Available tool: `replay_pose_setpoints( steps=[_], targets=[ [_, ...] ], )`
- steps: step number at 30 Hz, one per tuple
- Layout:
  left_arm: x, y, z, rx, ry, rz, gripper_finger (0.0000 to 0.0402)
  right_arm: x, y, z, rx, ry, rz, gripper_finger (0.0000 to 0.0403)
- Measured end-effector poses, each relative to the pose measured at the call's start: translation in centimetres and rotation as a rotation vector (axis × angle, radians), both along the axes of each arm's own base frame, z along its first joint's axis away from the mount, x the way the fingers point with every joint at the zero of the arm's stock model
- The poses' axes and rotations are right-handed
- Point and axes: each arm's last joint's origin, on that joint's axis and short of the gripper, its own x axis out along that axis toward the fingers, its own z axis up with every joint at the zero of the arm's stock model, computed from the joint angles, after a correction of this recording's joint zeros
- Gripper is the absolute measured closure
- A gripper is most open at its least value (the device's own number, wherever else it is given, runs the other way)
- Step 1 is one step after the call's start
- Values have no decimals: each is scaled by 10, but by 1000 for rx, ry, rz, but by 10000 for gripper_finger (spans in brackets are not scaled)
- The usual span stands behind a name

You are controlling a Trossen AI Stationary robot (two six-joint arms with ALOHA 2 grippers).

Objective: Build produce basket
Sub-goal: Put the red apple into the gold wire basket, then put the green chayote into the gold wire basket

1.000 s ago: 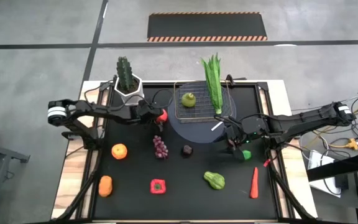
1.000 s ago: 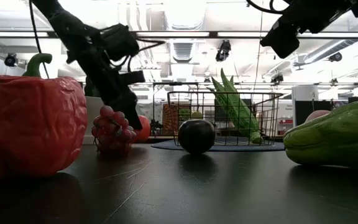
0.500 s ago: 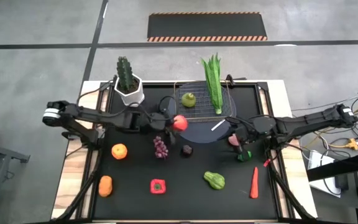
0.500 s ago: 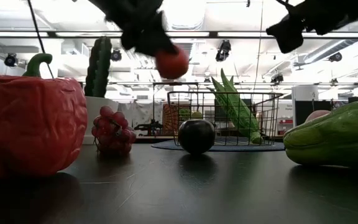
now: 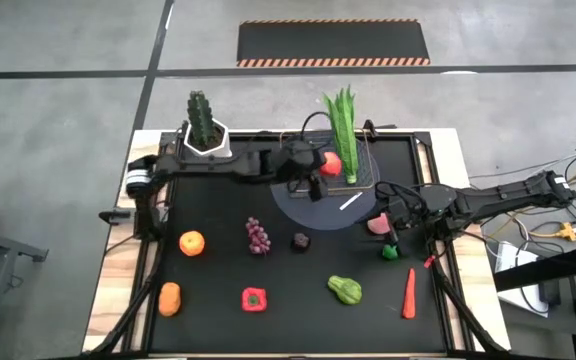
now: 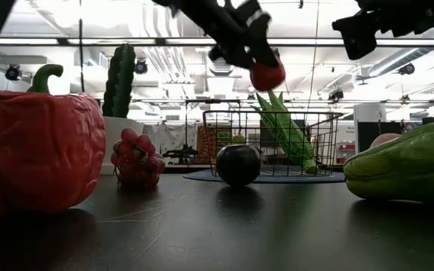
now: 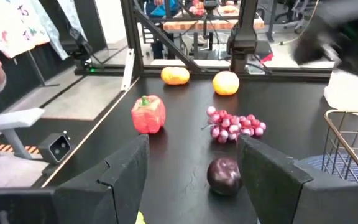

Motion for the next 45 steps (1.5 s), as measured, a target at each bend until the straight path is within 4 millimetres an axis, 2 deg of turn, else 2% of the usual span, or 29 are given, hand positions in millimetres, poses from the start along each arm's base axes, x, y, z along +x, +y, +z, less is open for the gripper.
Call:
replay_pose_setpoints(
  steps=[5, 12, 17, 22, 35, 39, 45],
  targets=[
    [17, 29, -30, -18, 64, 54, 122, -1, 0, 0, -1, 0, 0, 177],
    [25, 47, -66, -56, 137, 100, 116, -1, 0, -1, -3, 15, 0, 177],
    [26, 52, -70, -54, 134, 111, 83, -1, 0, -1, -2, 14, -1, 177],
    [27, 60, -80, -54, 125, 127, 74, -1, 0, -1, 8, 16, -3, 177],
    [27, 63, -76, -21, 97, 118, 70, -1, 0, -1, 43, 28, -17, 177],
    [25, 50, -61, 28, 99, 66, 70, -1, 0, -2, 86, 48, -27, 177],
    [16, 15, -29, 80, 73, -27, 70, 1, 0, -6, 113, 77, -35, 177]
  ],
)
